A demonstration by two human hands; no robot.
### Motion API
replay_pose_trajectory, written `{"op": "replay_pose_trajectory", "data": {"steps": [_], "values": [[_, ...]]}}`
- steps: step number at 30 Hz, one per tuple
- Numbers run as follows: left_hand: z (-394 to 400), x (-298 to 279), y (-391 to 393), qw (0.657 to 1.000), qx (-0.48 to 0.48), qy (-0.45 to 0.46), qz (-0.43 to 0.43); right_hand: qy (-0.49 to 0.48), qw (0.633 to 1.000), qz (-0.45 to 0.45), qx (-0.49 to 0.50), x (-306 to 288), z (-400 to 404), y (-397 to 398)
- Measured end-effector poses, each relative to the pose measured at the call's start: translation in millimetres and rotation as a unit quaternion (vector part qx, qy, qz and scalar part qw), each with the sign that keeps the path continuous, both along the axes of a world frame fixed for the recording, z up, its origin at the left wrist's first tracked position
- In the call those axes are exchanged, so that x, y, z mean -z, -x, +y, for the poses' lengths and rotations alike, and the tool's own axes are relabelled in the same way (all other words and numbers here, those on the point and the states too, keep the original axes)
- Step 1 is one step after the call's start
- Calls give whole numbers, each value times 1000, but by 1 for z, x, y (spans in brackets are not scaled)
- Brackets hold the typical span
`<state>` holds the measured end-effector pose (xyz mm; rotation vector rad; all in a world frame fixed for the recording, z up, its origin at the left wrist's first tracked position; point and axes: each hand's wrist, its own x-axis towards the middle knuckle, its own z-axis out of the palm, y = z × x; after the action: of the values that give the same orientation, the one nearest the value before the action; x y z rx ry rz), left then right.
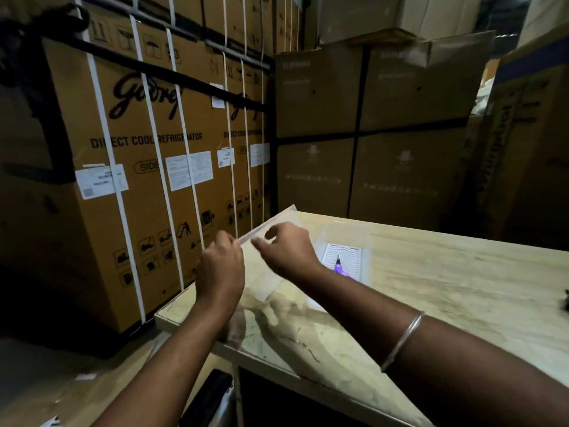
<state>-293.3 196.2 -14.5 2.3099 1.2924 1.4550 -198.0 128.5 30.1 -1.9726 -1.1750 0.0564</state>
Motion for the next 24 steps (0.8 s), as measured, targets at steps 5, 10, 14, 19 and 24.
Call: {"op": "replay_pose_trajectory", "data": {"steps": [5, 10, 14, 19, 24], "values": [[-22, -37, -9, 964, 36, -260, 33, -67, 909, 407, -61, -23, -3, -19], [-39, -52, -19, 886, 108, -444, 85, -132, 843, 518, -65, -49, -27, -44], [-44, -47, -31, 864, 224, -441, 94, -156, 871, 466, 27, -47, -42, -67], [-51, -43, -50, 959, 250, -97, -86, -192, 870, 444, 97, -22, -65, -100], [-20, -24, -83, 890, 237, 380, -89, -175, 881, 416, 143, 11, -85, -120]]}}
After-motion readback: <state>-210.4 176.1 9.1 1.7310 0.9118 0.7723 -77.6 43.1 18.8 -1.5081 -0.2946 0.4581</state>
